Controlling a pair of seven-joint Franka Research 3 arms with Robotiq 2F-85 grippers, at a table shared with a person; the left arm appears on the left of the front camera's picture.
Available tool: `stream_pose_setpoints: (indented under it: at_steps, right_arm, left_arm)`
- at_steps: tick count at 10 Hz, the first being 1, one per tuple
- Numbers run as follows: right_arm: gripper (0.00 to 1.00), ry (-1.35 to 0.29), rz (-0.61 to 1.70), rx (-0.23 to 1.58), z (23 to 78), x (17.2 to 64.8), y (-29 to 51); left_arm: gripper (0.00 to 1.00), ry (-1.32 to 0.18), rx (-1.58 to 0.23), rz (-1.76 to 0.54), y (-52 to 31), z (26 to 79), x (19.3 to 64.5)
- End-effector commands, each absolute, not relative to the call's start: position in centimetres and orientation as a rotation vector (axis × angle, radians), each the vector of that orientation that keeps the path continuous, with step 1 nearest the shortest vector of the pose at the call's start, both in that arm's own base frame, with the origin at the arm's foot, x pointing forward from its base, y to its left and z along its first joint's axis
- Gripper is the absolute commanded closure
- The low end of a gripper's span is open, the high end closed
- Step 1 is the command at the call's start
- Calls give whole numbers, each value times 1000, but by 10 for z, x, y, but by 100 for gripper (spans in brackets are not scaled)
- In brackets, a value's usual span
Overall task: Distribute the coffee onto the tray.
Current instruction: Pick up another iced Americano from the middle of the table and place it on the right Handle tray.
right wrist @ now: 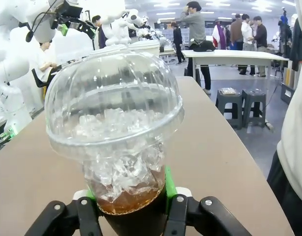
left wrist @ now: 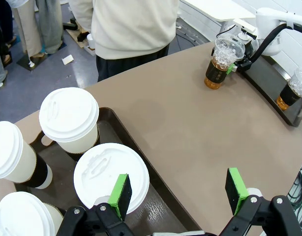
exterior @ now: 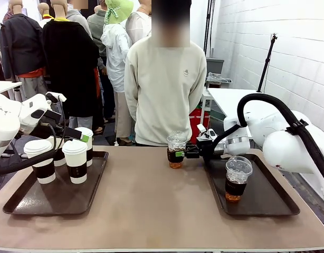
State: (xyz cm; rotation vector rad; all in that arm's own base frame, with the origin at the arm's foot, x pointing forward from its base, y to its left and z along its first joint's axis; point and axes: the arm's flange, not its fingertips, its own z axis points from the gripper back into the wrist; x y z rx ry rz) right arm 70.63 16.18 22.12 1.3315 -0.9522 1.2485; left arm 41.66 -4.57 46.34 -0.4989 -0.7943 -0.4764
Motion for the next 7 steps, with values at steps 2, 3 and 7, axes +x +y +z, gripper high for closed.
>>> stream_pose_setpoints:
  at_steps: [2,3,7]
  right_arm:
    - [46,-980,1250,1390,229,714,162]
    - [46,-996,1252,1391,239,715,160]
    - [46,-1004,1267,1314,299,707,119]
  left_arm:
    - [0,-787,-489,-487,-44,466,417]
    - [0,-787,-489,-487,-44,466,417]
    - [0,-787,-489,-487,-44,466,417]
